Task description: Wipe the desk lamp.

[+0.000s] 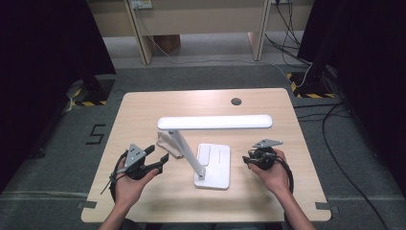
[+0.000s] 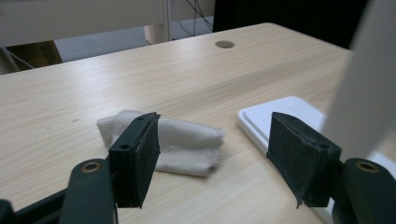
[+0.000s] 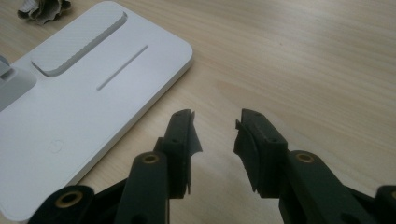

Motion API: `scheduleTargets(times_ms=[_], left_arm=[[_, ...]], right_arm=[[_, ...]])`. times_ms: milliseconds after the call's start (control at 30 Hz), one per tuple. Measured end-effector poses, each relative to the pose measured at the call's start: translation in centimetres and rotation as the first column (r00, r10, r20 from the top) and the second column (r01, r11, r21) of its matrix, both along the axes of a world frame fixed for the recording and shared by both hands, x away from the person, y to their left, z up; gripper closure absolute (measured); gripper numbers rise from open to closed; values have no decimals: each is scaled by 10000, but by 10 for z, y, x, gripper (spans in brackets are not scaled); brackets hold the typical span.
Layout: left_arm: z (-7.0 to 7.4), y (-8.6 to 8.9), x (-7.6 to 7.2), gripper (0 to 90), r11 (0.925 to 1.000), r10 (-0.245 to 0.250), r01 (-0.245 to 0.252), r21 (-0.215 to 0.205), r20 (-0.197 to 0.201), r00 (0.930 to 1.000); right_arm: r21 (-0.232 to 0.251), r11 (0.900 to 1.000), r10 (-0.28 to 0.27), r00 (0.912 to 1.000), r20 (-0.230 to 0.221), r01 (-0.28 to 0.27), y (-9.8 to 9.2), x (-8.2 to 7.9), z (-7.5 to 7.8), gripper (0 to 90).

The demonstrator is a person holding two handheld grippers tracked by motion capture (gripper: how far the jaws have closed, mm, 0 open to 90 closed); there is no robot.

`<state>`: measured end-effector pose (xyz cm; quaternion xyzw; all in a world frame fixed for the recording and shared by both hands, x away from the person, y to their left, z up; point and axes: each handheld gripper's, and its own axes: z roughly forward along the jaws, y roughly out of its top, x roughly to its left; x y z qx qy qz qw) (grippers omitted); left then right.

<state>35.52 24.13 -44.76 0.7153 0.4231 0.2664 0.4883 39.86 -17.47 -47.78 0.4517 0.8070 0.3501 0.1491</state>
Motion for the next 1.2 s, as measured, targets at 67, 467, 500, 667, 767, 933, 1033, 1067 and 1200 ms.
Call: scheduleTargets(times_ms=[67, 467, 500, 667, 767, 933, 1033, 1067, 1200], left_arm=[[-5, 3, 16, 329, 9998, 179, -178, 77, -228, 9996], [-33, 8, 102, 323, 9918, 1173, -1243, -300, -1736, 9778], [-34, 7, 105, 324, 9911, 1220, -1293, -310, -1748, 9770], [-38, 0, 113, 326, 9918, 1203, -1264, -190, -1951, 9734], [-45, -1, 118, 327, 9901, 1349, -1401, -84, -2178, 9666], [-54, -3, 122, 326, 9857, 1574, -1672, -216, -2377, 9585], [-51, -9, 120, 323, 9876, 1470, -1558, -200, -2324, 9614], [-49, -11, 118, 322, 9880, 1416, -1517, -283, -2247, 9641], [-45, -16, 117, 319, 9880, 1448, -1531, -208, -2221, 9642]], right_arm=[[126, 9999, -56, 10000, 6, 56, -3, -5, 1, 641], [411, 9991, 96, 9998, -147, -90, -4, -12, -5, 630], [410, 9991, 102, 9998, -170, -95, -4, -12, -5, 630], [451, 9990, 46, 9998, -176, -38, -4, -15, -8, 630], [462, 9989, 89, 9998, -178, -81, -1, -17, -9, 628], [440, 9989, 174, 9997, -191, -165, 4, -17, -9, 627], [421, 9988, 264, 9994, -210, -255, 7, -17, -9, 627], [404, 9987, 306, 9994, -184, -298, 8, -16, -9, 626], [429, 9986, 328, 9994, -126, -323, 10, -15, -5, 624]])
